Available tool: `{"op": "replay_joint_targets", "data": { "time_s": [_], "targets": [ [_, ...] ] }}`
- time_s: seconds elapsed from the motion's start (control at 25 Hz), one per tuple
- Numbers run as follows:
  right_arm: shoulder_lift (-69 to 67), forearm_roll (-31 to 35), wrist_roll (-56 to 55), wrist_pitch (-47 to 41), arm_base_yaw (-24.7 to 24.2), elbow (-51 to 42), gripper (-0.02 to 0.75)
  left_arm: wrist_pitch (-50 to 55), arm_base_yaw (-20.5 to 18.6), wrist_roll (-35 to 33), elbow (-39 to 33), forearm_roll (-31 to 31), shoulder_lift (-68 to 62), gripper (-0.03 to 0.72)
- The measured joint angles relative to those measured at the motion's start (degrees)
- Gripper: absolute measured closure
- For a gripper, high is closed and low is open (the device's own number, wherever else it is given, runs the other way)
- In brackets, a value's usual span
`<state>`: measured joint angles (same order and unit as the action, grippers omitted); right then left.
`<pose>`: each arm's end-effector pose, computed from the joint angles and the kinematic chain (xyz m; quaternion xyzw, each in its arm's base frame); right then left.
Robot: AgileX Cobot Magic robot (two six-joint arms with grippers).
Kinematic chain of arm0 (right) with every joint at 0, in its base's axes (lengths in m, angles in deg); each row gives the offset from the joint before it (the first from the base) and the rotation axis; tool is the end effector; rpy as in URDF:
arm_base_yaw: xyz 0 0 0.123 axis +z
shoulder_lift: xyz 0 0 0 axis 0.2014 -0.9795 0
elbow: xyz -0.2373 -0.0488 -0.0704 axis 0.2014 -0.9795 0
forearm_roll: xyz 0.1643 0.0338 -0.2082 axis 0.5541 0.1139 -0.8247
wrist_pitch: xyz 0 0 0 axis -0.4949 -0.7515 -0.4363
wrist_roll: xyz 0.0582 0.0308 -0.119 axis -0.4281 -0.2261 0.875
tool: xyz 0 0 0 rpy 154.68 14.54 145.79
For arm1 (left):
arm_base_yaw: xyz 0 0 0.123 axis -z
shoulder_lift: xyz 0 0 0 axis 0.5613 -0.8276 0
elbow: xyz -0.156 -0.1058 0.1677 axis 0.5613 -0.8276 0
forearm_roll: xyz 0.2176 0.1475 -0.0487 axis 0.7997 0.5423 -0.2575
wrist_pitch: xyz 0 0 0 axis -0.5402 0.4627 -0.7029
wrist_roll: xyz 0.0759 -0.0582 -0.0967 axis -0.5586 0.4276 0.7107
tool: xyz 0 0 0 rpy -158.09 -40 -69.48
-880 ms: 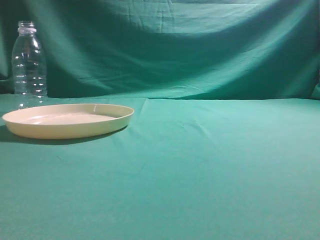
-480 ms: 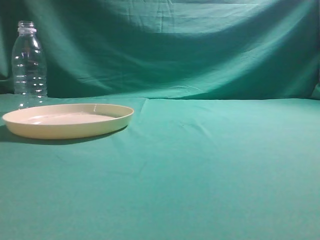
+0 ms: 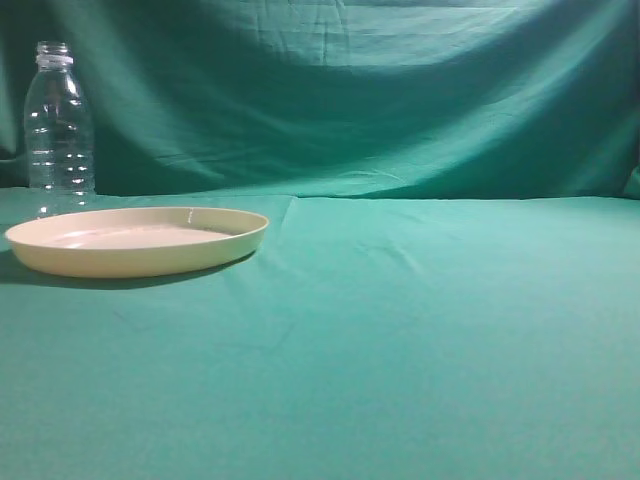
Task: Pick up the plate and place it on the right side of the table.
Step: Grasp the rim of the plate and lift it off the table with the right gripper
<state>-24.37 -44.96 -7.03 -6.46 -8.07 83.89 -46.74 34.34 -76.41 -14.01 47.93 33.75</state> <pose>0.1470 0.0129 0.1683 0.0133 0.7798 0.0669 0.6222 0.1453 0.0005 0.1654 0.0636 0.7908 0.0515 0.6066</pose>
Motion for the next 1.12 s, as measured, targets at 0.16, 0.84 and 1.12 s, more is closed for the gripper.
{"op": "replay_joint_targets", "data": {
  "time_s": [0.16, 0.84, 1.12],
  "targets": [
    [0.00, 6.23, -2.06, 13.66, 0.00, 0.00, 0.690, 0.00, 0.00, 0.00, 0.00, 0.00, 0.00, 0.688],
    [-41.09, 7.04, 1.20, -8.39, 3.02, 28.41, 0.690, 0.00, 0.00, 0.00, 0.00, 0.00, 0.00, 0.688],
    [-55.48, 13.90, 9.31, -21.65, 3.24, 42.65, 0.738, 0.00, 0.00, 0.00, 0.00, 0.00, 0.00, 0.688]
  ]
}}
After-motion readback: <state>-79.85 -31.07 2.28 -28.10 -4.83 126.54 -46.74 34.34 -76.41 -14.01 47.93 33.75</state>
